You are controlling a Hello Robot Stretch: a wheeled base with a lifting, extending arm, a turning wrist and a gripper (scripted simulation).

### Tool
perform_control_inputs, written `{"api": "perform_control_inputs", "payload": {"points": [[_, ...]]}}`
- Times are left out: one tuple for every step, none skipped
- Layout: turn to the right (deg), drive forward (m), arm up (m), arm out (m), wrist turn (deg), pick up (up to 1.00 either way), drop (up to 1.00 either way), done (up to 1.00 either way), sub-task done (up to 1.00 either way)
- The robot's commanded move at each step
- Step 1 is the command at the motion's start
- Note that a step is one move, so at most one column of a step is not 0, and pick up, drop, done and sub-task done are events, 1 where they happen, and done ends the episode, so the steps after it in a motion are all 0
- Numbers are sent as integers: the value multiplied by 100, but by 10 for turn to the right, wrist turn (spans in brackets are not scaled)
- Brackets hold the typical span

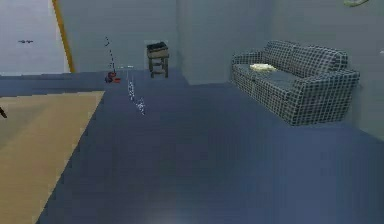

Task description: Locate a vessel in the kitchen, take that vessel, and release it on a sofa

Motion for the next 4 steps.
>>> {"api": "perform_control_inputs", "payload": {"points": [[450, 0, 0, 0, 0, 0, 0, 0, 0], [450, 0, 0, 0, 0, 0, 0, 0, 0], [120, 0, 0, 0, 0, 0, 0, 0, 0], [0, 0, 0, 48, 0, 0, 0, 0, 0]]}}
